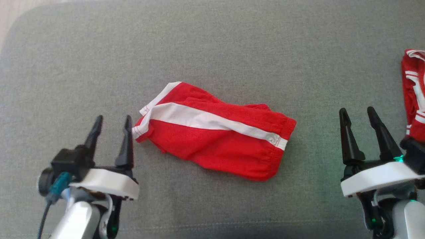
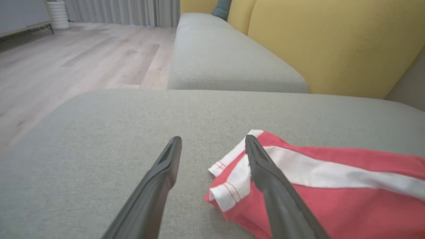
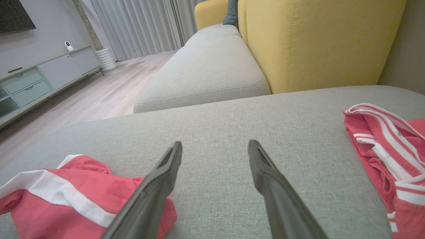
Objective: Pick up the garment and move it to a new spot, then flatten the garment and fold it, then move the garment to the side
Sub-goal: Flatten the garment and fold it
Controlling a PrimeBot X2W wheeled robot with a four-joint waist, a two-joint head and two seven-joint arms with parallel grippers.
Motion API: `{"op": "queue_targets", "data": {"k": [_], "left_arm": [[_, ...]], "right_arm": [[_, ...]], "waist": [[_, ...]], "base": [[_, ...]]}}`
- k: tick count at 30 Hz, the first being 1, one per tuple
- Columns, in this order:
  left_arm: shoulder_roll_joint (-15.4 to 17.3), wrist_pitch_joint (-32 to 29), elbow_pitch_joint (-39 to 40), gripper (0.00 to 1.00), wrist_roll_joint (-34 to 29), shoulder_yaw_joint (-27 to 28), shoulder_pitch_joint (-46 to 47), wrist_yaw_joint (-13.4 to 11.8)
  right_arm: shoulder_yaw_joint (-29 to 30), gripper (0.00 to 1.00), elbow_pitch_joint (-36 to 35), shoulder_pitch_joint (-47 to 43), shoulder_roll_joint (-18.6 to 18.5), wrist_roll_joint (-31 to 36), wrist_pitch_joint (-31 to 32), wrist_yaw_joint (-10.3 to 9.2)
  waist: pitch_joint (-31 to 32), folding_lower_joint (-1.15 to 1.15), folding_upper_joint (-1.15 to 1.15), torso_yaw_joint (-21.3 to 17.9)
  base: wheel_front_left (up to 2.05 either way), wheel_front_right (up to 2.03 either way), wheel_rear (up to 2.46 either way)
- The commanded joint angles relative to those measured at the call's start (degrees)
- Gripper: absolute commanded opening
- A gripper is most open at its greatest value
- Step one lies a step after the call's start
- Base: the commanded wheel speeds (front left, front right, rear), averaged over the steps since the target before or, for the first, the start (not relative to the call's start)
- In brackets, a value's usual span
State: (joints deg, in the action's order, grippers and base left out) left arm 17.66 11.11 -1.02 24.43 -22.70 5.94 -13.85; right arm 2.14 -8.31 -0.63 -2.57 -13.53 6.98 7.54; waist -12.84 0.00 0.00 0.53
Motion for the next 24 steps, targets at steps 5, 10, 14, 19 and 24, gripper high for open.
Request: {"op": "queue_targets", "data": {"k": [5, 10, 14, 19, 24], "left_arm": [[0.63, 2.92, 2.35, 1.0, -0.88, 5.11, 0.38, -1.5], [0.83, 3.47, 2.77, 1.0, -1.43, 5.96, -1.35, -1.75], [0.88, 3.58, 3.0, 1.0, -1.66, 5.87, -2.61, -1.78], [0.87, 3.62, 2.94, 1.0, -1.63, 5.68, -3.1, -1.74], [0.92, 3.54, 2.77, 1.0, -1.57, 5.43, -3.16, -1.75]], "right_arm": [[-1.57, 1.0, -2.36, 1.25, -0.31, 0.89, 0.24, -0.05], [-1.91, 1.0, -2.48, 0.37, -0.31, 1.04, 0.56, -0.05], [-1.95, 1.0, -2.84, -0.22, -0.31, 1.1, 0.8, -0.05], [-2.06, 1.0, -3.16, -0.5, -0.31, 1.07, 0.96, -0.05], [-2.02, 1.0, -3.33, -0.67, -0.31, 1.12, 1.13, -0.05]], "waist": [[1.49, 0.0, 0.0, -0.18], [3.02, 0.0, 0.0, -0.5], [3.79, 0.0, 0.0, -0.59], [4.15, 0.0, 0.0, -0.53], [4.3, 0.0, 0.0, -0.52]], "base": [[0.0, 0.0, 0.0], [0.0, 0.0, 0.0], [0.0, 0.0, 0.0], [0.0, 0.0, 0.0], [0.0, 0.0, 0.0]]}}
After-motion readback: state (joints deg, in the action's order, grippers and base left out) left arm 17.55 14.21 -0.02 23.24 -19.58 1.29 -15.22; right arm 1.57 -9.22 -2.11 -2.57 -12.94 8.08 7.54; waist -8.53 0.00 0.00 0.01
